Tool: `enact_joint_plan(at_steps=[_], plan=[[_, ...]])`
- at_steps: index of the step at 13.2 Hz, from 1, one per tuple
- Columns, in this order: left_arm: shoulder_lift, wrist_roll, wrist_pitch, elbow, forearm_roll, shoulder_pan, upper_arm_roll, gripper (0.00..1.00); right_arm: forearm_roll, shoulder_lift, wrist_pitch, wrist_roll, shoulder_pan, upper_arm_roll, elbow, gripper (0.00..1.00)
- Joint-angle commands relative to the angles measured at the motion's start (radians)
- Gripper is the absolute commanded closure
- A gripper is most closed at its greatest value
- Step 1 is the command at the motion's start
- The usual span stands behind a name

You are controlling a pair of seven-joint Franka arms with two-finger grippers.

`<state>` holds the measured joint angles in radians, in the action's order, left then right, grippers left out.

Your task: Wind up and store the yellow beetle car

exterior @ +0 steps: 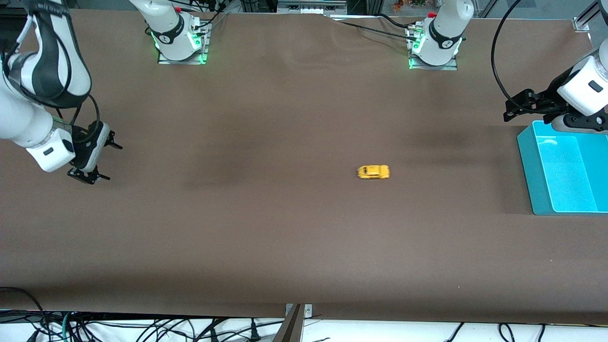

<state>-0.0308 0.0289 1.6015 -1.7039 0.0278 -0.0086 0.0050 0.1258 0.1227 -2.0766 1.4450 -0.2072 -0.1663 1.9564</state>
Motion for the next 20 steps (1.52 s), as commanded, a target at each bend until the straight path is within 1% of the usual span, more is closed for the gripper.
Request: enact_joint_plan(at_steps=[1,3,5,6,8,12,13,14,16,17,18,20], plan=[[0.011,-0.001,-0.037,0.030,-0.022,0.006,-0.002,0.00,-0.031,-0.102,0.070,-0.153,0.043,0.007,0.022,0.00],[0.011,0.002,-0.048,0.030,-0.022,0.006,-0.002,0.00,-0.034,-0.155,0.095,-0.259,0.074,0.011,0.021,0.00],[0.014,0.006,-0.057,0.029,-0.022,0.010,0.000,0.00,-0.043,-0.188,0.148,-0.378,0.110,0.016,0.003,0.00],[0.014,0.061,-0.080,0.030,-0.022,0.012,0.000,0.00,-0.055,-0.202,0.176,-0.443,0.121,0.016,-0.007,0.00],[0.023,0.274,-0.100,0.027,-0.020,0.018,0.004,0.00,-0.073,-0.231,0.216,-0.591,0.155,0.027,-0.017,0.00],[0.046,0.472,-0.103,0.026,-0.020,0.033,0.003,0.00,-0.094,-0.256,0.301,-0.895,0.187,0.034,-0.065,0.00],[0.061,0.562,-0.119,0.020,-0.020,0.033,0.003,0.00,-0.092,-0.264,0.328,-0.987,0.193,0.034,-0.074,0.00],[0.066,0.656,-0.133,0.015,-0.020,0.033,0.003,0.00,-0.092,-0.270,0.351,-1.079,0.201,0.042,-0.086,0.00],[0.071,0.732,-0.132,0.000,-0.023,0.030,-0.002,0.00,-0.098,-0.273,0.397,-1.184,0.221,0.076,-0.117,0.00],[0.080,0.767,-0.117,-0.022,-0.023,0.030,-0.003,0.00,-0.110,-0.275,0.418,-1.218,0.221,0.083,-0.135,0.00],[0.081,0.825,-0.073,-0.052,-0.023,0.030,-0.003,0.00,-0.117,-0.275,0.441,-1.239,0.224,0.091,-0.158,0.00],[0.081,0.946,0.088,-0.150,-0.025,0.030,-0.003,0.00,-0.115,-0.281,0.492,-1.316,0.232,0.093,-0.186,0.00]])
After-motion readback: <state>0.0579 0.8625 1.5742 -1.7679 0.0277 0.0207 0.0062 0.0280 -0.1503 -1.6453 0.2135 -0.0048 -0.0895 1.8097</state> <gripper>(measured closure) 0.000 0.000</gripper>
